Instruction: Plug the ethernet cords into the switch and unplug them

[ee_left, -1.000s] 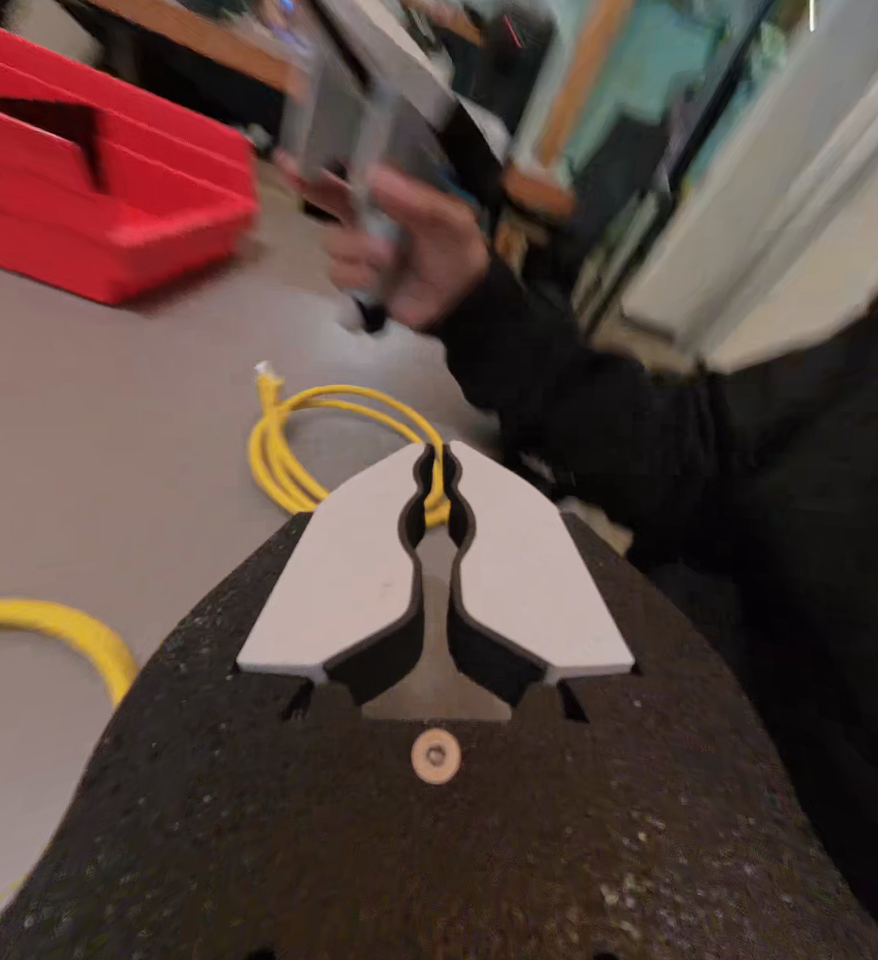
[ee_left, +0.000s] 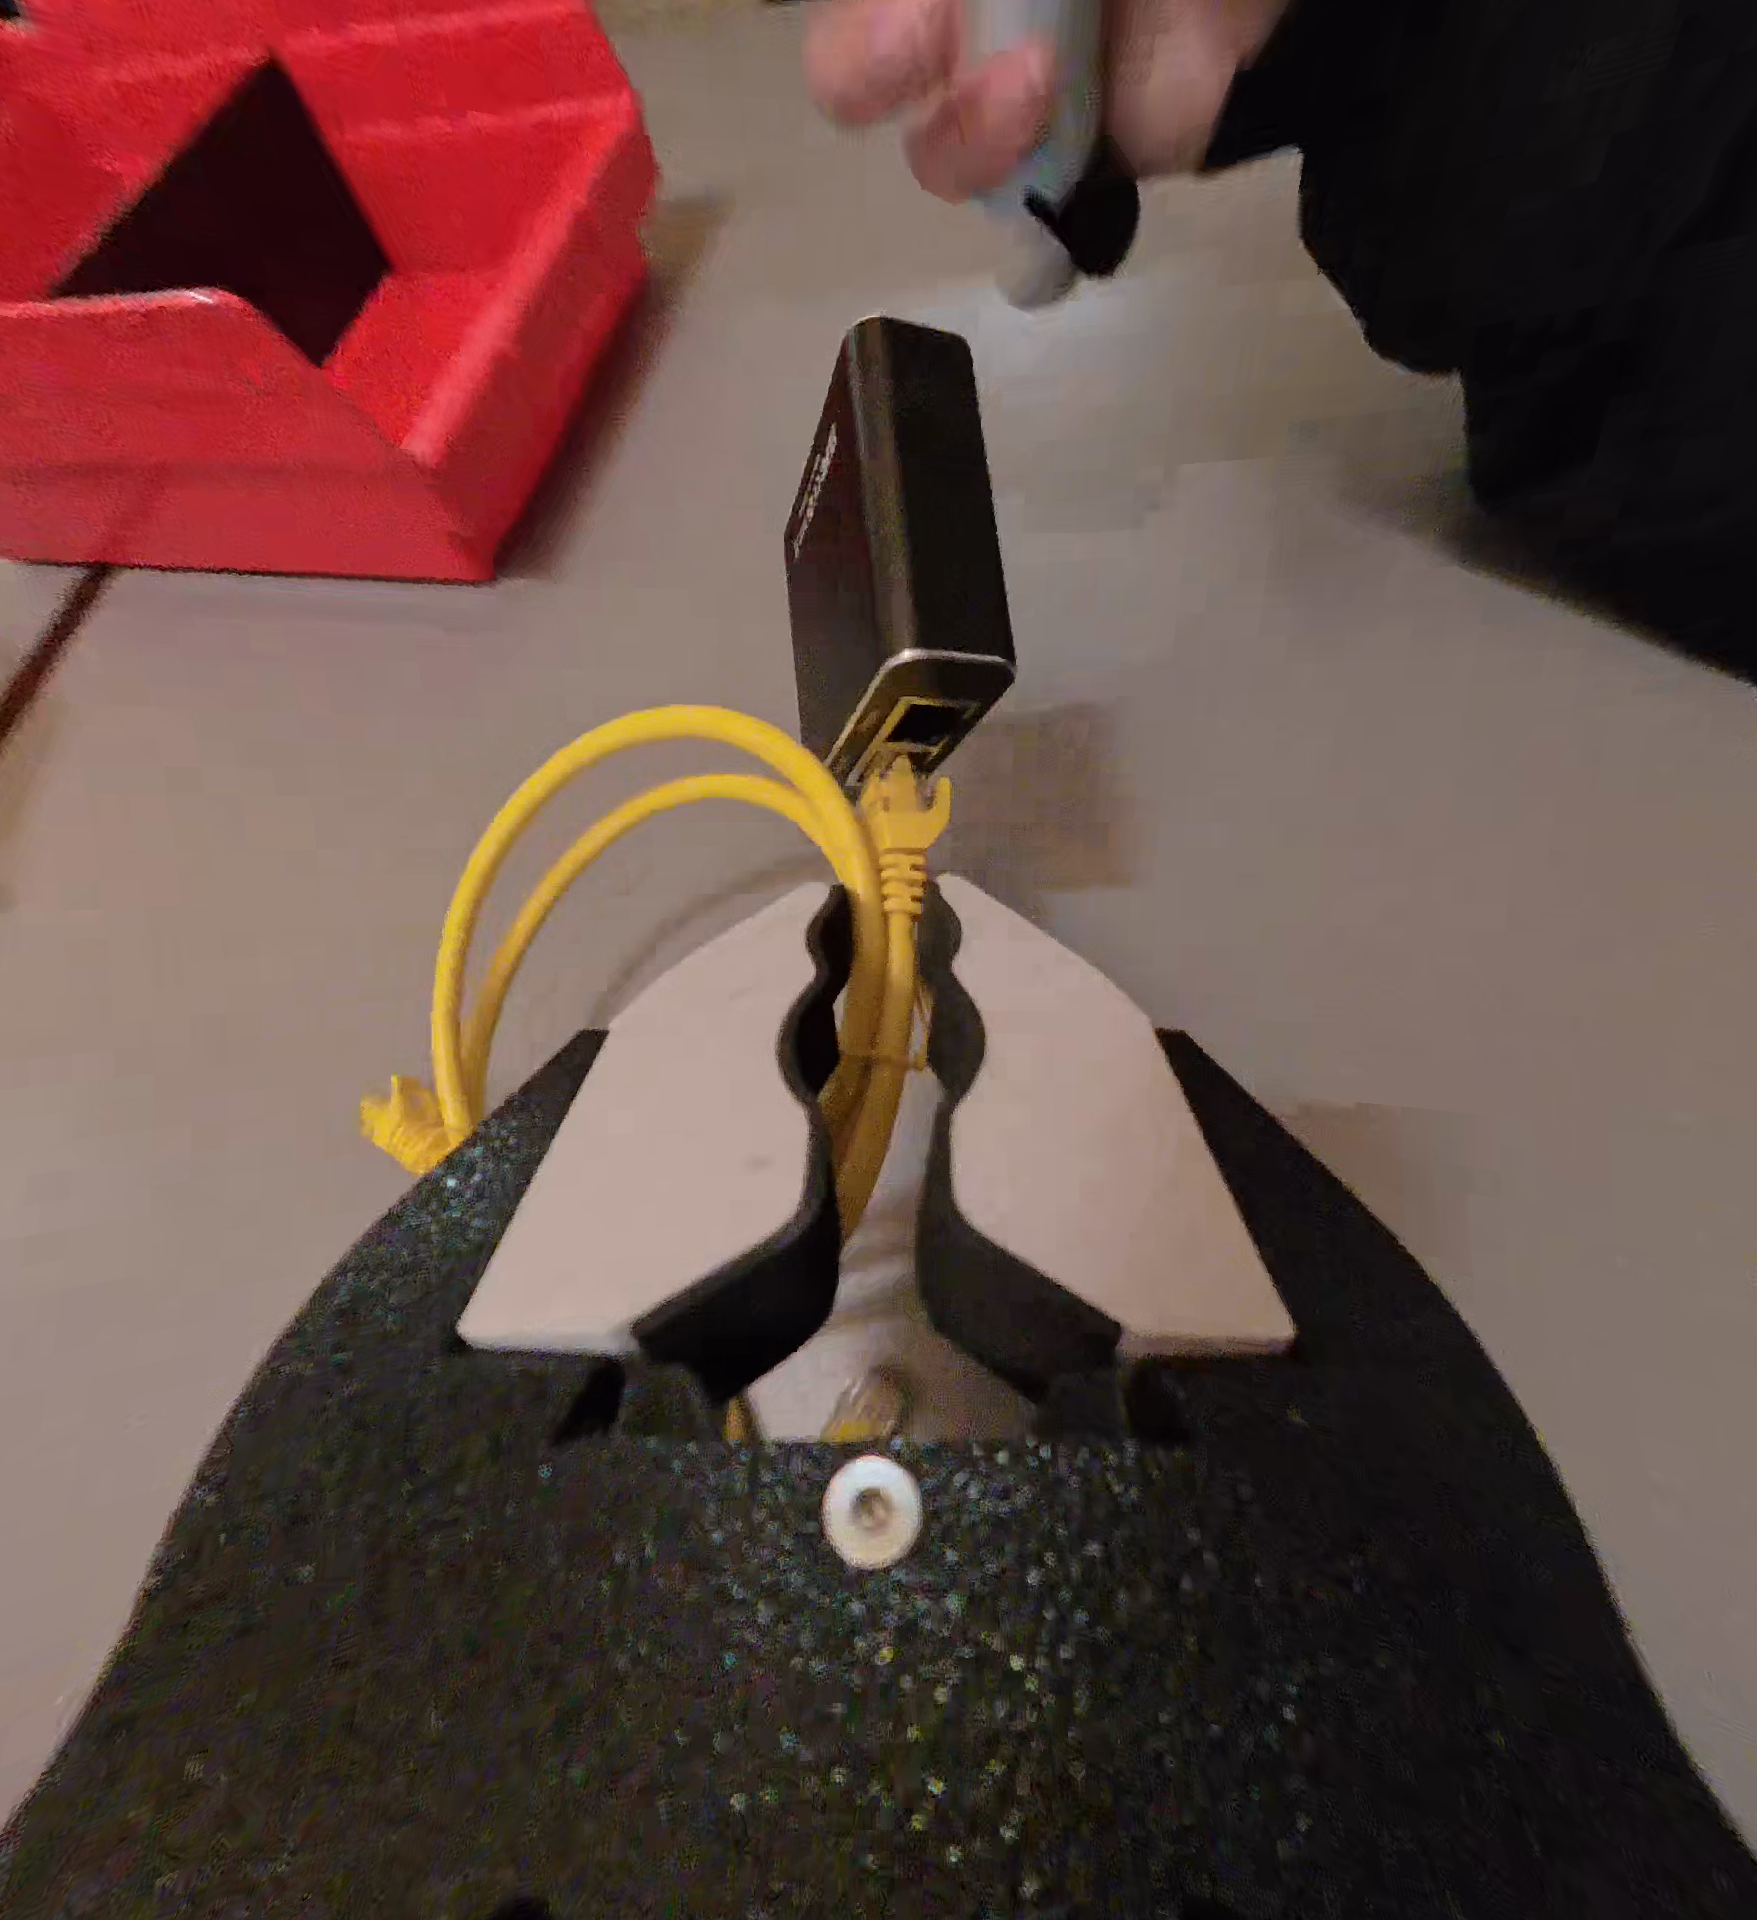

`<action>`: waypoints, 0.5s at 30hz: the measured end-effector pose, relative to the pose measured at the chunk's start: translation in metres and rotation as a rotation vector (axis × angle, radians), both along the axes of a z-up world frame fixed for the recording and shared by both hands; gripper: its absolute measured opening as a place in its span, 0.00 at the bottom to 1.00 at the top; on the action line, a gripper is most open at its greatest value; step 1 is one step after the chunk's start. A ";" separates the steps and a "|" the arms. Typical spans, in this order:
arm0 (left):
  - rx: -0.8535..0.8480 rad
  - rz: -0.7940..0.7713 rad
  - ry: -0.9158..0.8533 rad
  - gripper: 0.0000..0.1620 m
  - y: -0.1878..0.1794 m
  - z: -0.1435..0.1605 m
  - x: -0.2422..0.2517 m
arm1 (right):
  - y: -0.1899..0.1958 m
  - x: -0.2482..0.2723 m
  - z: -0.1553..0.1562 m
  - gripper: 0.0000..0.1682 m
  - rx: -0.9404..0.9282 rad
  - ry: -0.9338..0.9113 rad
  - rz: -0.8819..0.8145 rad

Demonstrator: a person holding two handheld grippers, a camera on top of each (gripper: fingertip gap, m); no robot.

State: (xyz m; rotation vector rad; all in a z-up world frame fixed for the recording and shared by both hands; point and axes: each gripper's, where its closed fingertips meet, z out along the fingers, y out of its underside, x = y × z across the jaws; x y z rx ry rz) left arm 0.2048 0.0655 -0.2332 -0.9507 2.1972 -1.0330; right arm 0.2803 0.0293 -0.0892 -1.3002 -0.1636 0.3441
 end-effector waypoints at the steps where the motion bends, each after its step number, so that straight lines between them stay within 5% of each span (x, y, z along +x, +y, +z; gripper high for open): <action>1: 0.013 0.033 -0.040 0.08 0.011 0.016 -0.002 | 0.004 -0.004 -0.003 0.71 -0.008 -0.015 0.008; 6: 0.138 0.104 -0.152 0.08 0.042 0.071 -0.023 | 0.023 -0.031 -0.013 0.68 -0.031 -0.044 0.103; 15: 0.658 0.190 -0.296 0.08 0.065 0.119 -0.059 | 0.059 -0.109 -0.011 0.54 -0.082 -0.037 0.344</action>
